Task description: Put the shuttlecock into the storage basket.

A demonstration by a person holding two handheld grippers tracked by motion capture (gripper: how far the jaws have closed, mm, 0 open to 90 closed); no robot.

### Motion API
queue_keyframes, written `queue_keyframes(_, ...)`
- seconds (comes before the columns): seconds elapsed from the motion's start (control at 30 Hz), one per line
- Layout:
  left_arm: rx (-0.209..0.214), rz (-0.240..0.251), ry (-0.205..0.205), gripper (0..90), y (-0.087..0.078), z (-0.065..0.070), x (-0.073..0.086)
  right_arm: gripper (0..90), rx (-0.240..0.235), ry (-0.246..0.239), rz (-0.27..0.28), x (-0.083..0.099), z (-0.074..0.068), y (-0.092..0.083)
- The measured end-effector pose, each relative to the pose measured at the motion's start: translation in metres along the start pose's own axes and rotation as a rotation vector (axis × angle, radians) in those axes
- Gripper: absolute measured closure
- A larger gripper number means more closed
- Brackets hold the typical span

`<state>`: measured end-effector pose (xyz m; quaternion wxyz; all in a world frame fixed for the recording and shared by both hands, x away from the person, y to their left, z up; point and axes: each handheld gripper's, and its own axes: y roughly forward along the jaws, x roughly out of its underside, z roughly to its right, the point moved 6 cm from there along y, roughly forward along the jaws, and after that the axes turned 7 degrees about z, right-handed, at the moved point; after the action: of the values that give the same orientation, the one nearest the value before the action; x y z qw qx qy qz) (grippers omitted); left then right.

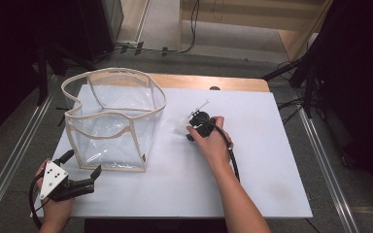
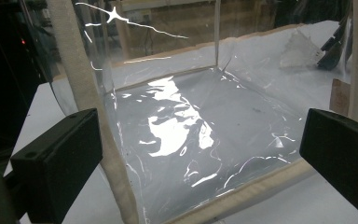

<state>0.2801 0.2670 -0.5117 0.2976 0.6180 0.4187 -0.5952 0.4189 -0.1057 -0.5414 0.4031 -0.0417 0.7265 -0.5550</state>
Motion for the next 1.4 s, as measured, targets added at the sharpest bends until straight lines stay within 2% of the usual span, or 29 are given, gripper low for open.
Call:
queue_keyframes(0.37, 0.002, 0.002, -0.001, 0.0, 0.000, 0.000, 0.000, 63.1, -0.006, -0.007, 0.018, -0.001, -0.001, -0.001)
queue_keyframes(1.13, 0.001, 0.000, -0.003, 0.0, 0.000, 0.000, 0.000, 63.2, -0.018, 0.036, 0.173, -0.014, 0.002, -0.022)
queue_keyframes(1.4, 0.001, 0.000, -0.002, 0.0, 0.000, 0.000, 0.000, 63.2, -0.015, 0.019, 0.221, -0.020, 0.001, -0.031)
